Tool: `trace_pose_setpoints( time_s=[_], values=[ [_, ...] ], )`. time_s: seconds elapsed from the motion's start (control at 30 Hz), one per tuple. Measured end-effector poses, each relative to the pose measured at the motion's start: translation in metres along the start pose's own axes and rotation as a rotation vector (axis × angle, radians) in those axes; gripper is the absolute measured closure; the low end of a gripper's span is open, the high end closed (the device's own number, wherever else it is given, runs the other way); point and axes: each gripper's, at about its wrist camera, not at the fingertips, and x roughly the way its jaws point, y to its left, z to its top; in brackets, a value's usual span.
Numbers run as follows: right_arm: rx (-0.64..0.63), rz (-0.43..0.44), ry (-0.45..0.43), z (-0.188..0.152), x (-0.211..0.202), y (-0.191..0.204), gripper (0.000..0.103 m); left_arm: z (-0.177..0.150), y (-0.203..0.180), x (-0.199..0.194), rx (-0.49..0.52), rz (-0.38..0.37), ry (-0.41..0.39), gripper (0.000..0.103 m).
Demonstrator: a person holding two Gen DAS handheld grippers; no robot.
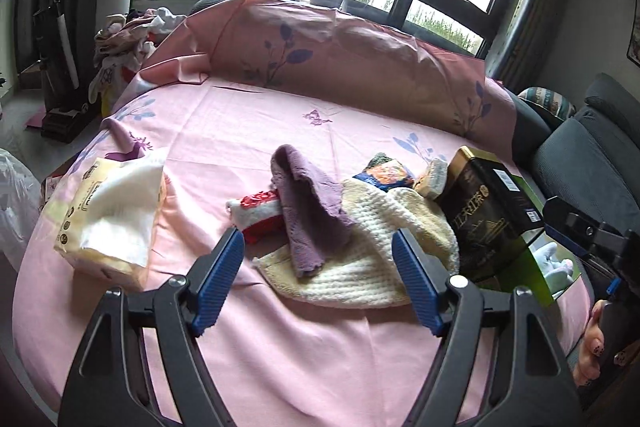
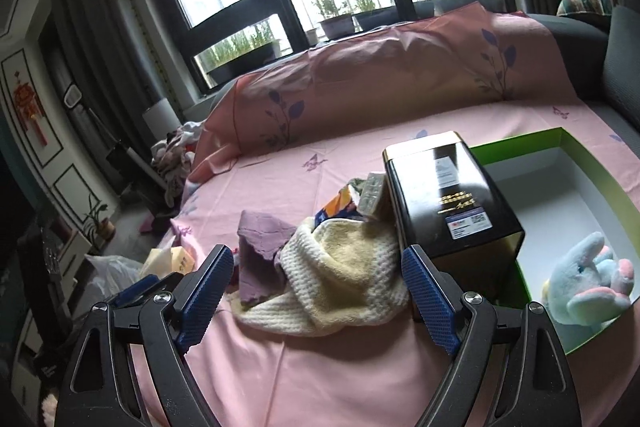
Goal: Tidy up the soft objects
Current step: 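Move the right gripper back toward the cream knitted towel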
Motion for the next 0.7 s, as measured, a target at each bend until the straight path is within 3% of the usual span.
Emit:
trace_pose_setpoints(
  time_s=[0.33,0.6,0.7],
  values=[
    [-0.028,-0.004,0.074,-0.009,0.025,0.024,0.016,-0.007,0.042,0.020,-0.087,0.061,0.055,0.027],
    [-0.041,-0.012,0.144,-0.015,0.048,0.032,0.016,-0.017,0.039,0.037,-0.103,-0.015,0.139,0.027],
    [-0.057,-0.033,0.180,-0.020,0.065,0.034,0.016,-0.020,0.038,0.043,-0.097,0.001,0.171,0.028]
  ],
)
